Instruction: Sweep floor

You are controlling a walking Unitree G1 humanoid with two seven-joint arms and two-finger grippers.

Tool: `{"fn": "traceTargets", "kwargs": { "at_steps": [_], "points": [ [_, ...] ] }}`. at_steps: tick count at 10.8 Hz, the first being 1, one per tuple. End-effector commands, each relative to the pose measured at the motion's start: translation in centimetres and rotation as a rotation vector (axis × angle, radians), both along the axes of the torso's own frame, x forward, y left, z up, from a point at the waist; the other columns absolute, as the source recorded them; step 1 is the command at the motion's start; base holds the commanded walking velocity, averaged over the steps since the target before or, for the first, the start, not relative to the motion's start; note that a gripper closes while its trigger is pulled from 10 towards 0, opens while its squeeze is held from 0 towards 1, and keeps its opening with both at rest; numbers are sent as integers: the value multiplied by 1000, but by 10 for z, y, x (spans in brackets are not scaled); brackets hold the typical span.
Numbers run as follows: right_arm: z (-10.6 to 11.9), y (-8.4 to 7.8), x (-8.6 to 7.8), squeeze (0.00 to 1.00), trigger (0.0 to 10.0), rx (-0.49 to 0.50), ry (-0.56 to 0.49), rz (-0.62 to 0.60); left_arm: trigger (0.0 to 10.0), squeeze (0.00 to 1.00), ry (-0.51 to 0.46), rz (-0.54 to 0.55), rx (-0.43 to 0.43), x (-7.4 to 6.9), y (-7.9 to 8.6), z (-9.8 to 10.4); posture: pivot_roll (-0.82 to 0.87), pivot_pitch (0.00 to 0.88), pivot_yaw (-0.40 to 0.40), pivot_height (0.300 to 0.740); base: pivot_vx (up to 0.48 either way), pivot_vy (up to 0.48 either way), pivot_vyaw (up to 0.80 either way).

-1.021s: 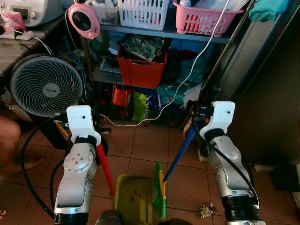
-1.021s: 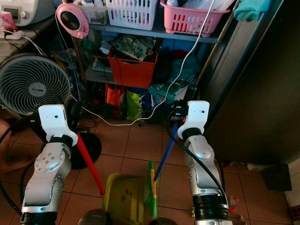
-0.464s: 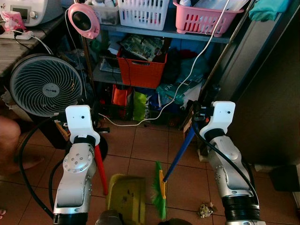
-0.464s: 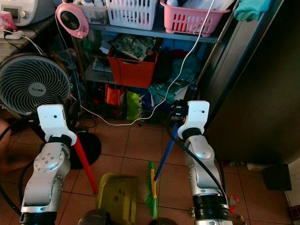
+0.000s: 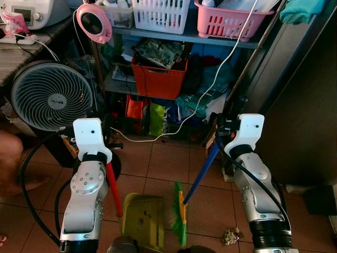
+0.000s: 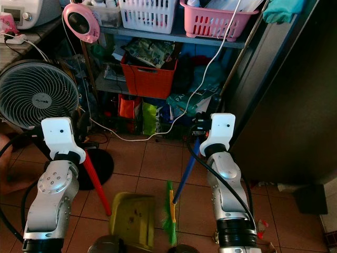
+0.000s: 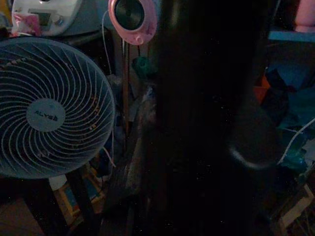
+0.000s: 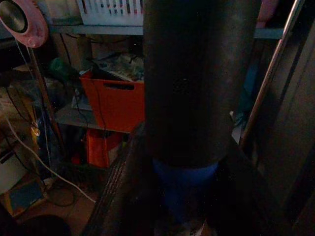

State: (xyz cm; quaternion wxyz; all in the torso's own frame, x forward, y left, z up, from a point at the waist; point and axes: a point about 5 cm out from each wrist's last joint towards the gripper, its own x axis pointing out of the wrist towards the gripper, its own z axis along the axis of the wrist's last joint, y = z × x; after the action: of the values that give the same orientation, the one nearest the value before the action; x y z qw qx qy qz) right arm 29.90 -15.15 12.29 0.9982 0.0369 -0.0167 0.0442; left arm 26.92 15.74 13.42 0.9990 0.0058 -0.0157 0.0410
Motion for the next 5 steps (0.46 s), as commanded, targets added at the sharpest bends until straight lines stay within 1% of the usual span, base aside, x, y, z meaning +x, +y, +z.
{"fn": "traceTargets", "kwargs": {
  "at_steps": [1, 5],
  "points": [
    [3, -1, 2, 0, 10000, 5, -10, 1, 10000, 0, -41, -11, 14, 0, -1, 7, 58, 42, -58, 740, 0, 0, 0],
    [3, -1, 3, 0, 10000, 6, -11, 5, 10000, 0, -43, -14, 17, 1, -1, 8, 59, 34, -59, 740, 0, 0, 0]
  ]
}}
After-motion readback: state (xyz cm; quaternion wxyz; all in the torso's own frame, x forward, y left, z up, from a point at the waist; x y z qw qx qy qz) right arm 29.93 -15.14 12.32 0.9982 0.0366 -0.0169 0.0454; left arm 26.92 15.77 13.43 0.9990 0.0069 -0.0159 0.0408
